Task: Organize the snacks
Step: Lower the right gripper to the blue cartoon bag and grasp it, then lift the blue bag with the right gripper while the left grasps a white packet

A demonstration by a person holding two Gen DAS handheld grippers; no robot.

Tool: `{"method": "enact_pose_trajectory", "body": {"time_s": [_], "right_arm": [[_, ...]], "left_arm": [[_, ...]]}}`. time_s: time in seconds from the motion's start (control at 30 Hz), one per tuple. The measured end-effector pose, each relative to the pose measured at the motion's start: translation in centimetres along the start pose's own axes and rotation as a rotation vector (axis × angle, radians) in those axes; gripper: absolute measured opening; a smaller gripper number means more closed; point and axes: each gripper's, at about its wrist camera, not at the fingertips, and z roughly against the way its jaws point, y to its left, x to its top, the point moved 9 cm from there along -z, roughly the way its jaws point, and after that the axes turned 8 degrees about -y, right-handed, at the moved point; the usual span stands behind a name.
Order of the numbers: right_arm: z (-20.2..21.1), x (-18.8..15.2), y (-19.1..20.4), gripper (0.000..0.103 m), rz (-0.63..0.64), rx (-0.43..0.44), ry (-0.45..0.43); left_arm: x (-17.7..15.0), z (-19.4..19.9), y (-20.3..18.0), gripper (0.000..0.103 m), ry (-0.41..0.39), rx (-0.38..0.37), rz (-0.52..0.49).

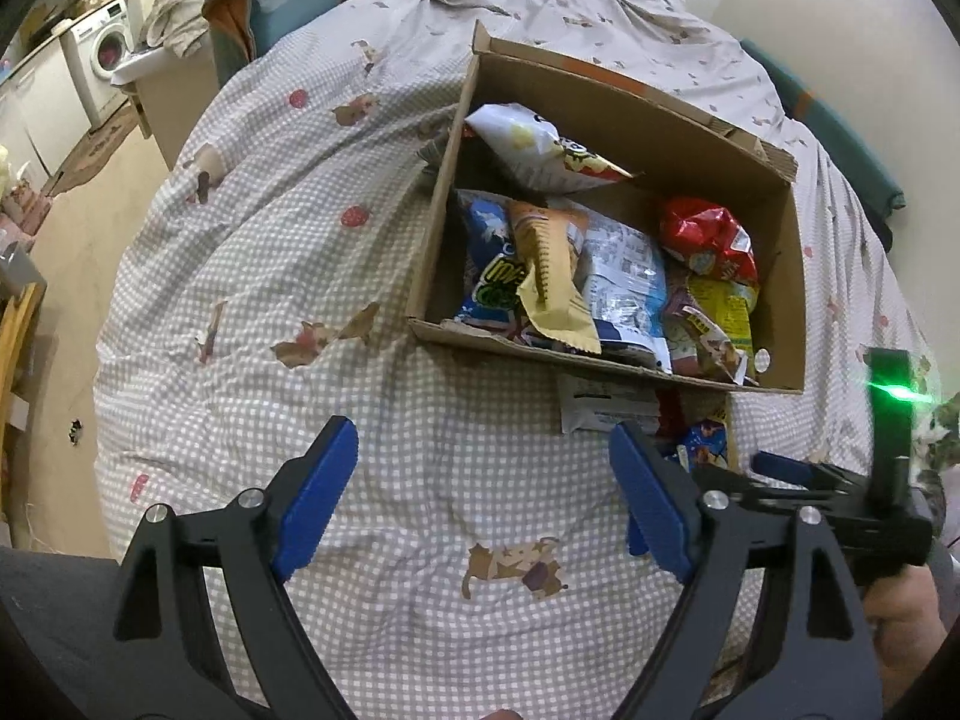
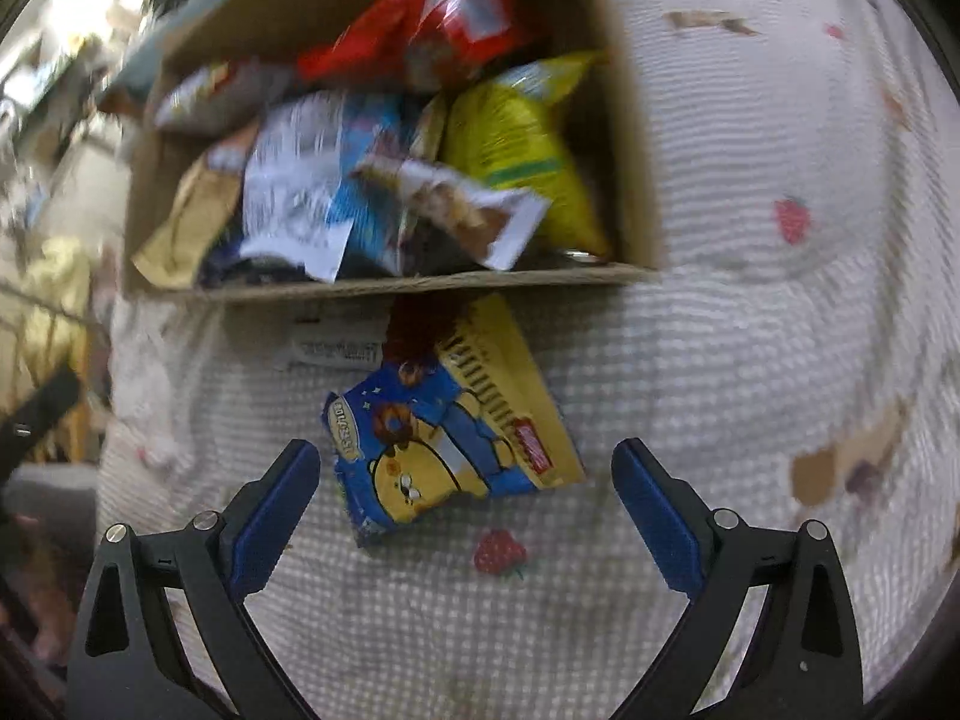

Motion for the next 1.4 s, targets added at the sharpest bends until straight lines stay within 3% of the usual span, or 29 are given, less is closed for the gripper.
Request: {"method": "enact_pose_trajectory", "body": {"time_s": [0.2, 0.3, 0.37, 0.53, 0.77, 0.97, 1.1, 1.17, 1.4], "right_arm": [[-2.6, -0.2, 1.7, 0.100, 0.094, 0.009, 0.046], [-3.6, -0.6, 2.0, 0.098, 0.153, -0.032, 0.055], [-3.3, -0.6, 2.6, 0.082, 0.194, -0.040, 0.033], [-1.8, -1.7, 3.9, 0.059, 0.168, 0.069, 0.037], [2.6, -2.3, 4.8, 0.049, 0.171, 0.115, -0.011], [6.8, -2.5, 1.5, 0.047, 0.056, 0.068, -0.090], [9.7, -0.9, -2.3, 0.046, -0.124, 0.036, -0.241], [10.5, -0.1, -3.2, 0.046, -0.177, 0.030, -0.301], [11.3, 0.3, -5.1, 0.046, -0.277, 0.072, -0.323]], "left_arm": [[-0.2, -0.2, -0.3, 0.084, 0.021, -0.017, 0.018], [-0.3, -0.5, -0.3, 0.084, 0.030, -0.024, 0.025], [-0.3, -0.6, -0.4, 0.084, 0.032, -0.021, 0.026], [-0.2, -0.6, -0.1, 0.084, 0.038, -0.019, 0.049], [-0.4, -0.6, 0.3, 0.084, 0.041, -0.012, 0.055], [-2.1, -2.6, -1.8, 0.084, 0.076, -0.027, -0.012], [-2.4, -3.7, -5.2, 0.084, 0.046, -0.063, -0.046], [-2.6, -4.7, -6.3, 0.094, 0.041, -0.059, -0.066], [-3.4, -11.2, -8.4, 0.097, 0.095, -0.018, -0.131]]}}
